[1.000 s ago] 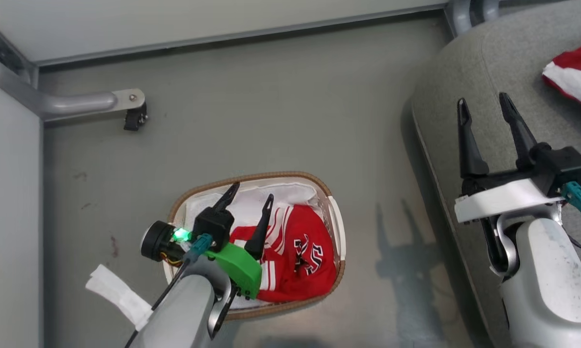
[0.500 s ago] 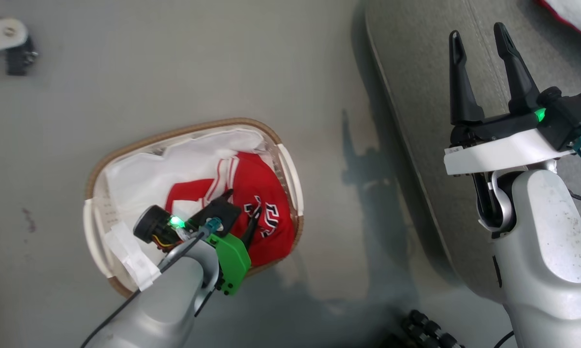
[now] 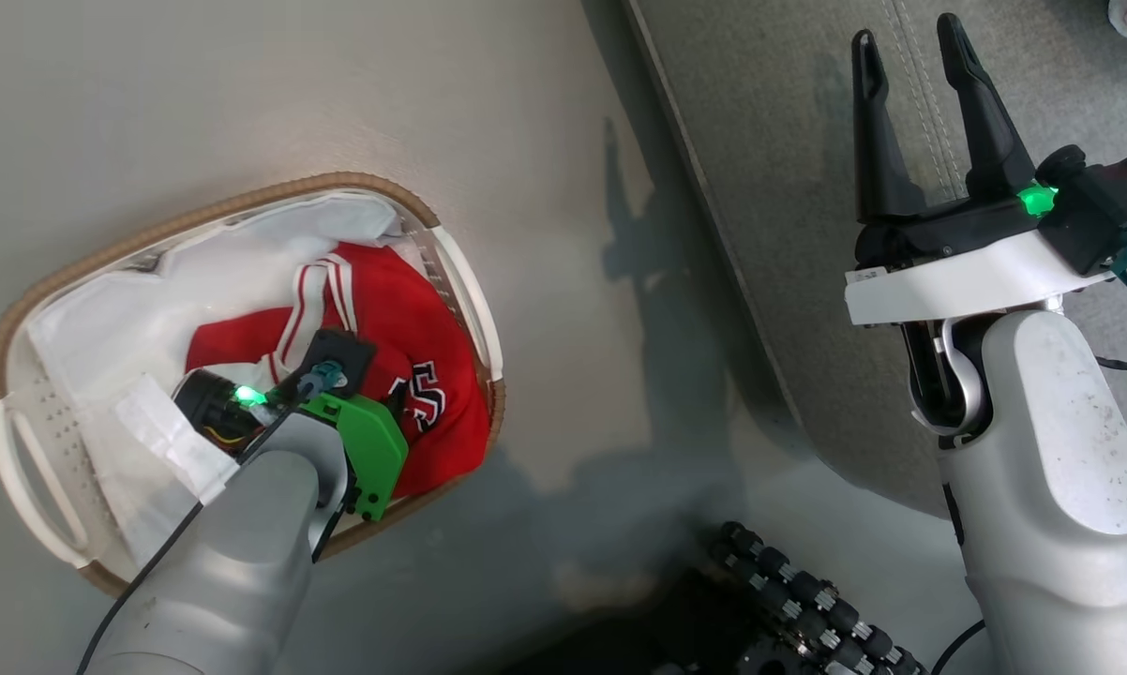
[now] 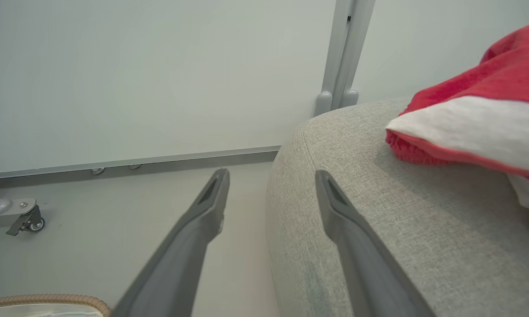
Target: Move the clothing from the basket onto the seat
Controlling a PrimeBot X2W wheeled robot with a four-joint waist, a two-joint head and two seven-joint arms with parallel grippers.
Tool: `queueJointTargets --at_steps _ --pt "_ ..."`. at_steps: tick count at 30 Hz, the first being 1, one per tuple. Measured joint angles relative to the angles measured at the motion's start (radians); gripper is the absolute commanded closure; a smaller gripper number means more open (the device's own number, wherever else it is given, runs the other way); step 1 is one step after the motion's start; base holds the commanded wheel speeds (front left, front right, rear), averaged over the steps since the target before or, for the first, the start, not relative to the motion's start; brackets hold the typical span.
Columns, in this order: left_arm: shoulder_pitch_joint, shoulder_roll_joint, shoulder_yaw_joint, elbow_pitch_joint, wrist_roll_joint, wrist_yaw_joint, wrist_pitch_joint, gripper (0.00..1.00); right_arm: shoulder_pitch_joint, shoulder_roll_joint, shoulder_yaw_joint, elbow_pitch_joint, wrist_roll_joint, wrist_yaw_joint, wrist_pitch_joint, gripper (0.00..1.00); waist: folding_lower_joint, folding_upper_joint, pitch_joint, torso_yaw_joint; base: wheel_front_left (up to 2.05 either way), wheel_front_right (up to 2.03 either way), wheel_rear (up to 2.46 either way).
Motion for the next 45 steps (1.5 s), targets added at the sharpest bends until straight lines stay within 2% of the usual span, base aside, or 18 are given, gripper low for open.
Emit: queueJointTargets --at_steps 1,2,3,4,6,15,22,26,33,38,45 --pt "-0.002 -0.001 0.002 0.014 -0.006 0.000 0.003 0.00 0.000 0.000 0.002 0.000 0.003 0.000 0.000 0.00 0.0000 0.0000 0.008 -0.006 0.00 0.00 0.00" --pt "-0.003 -0.004 0.000 0.022 -0.009 0.000 0.009 0.07 -0.001 0.000 0.004 0.000 0.004 0.000 0.000 0.00 0.0000 0.0000 0.016 -0.012 0.00 0.00 0.00" --pt "-0.003 -0.007 -0.002 0.030 -0.009 0.000 0.011 0.42 -0.001 0.000 0.007 0.000 0.007 0.000 0.000 0.00 0.0000 0.0000 0.022 -0.018 0.00 0.00 0.00" --pt "-0.003 -0.010 -0.004 0.035 -0.011 0.000 0.011 0.70 -0.003 0.000 0.008 -0.001 0.009 0.000 0.000 0.00 0.0000 0.0000 0.026 -0.021 0.00 0.00 0.00" --pt "-0.005 -0.015 -0.010 0.041 -0.016 0.000 0.007 1.00 -0.005 0.000 0.013 -0.003 0.010 0.000 0.000 0.00 -0.0001 0.0000 0.034 -0.028 0.00 0.00 0.00" --pt "-0.004 -0.030 -0.046 0.007 -0.040 0.000 -0.025 1.00 -0.001 0.001 0.021 0.007 -0.012 0.000 0.000 0.00 -0.0001 0.0000 0.007 -0.012 0.00 0.00 0.00" --pt "0.024 -0.013 -0.081 -0.103 -0.057 0.000 -0.037 1.00 0.034 0.001 0.008 0.030 -0.069 0.000 0.000 0.00 -0.0001 0.0000 -0.064 0.025 0.00 0.00 0.00" --pt "0.047 0.020 -0.064 -0.245 -0.058 0.000 -0.037 1.00 0.061 0.002 -0.004 0.043 -0.107 0.000 0.000 0.00 -0.0001 0.0000 -0.120 0.055 0.00 0.00 0.00" --pt "0.066 0.114 -0.064 -0.444 -0.012 0.000 -0.039 1.00 0.125 0.002 -0.020 0.071 -0.172 0.000 0.000 0.00 -0.0002 0.0000 -0.244 0.109 0.00 0.00 0.00" --pt "0.055 0.153 -0.091 -0.540 0.006 0.000 -0.039 1.00 0.183 0.002 -0.027 0.095 -0.195 0.000 0.000 0.00 -0.0002 0.0000 -0.343 0.142 0.00 0.00 0.00" --pt "-0.017 0.218 -0.166 -0.602 0.001 -0.002 -0.039 1.00 0.260 0.002 -0.014 0.123 -0.201 0.000 0.000 0.00 -0.0002 0.0000 -0.499 0.181 0.00 0.00 0.00"
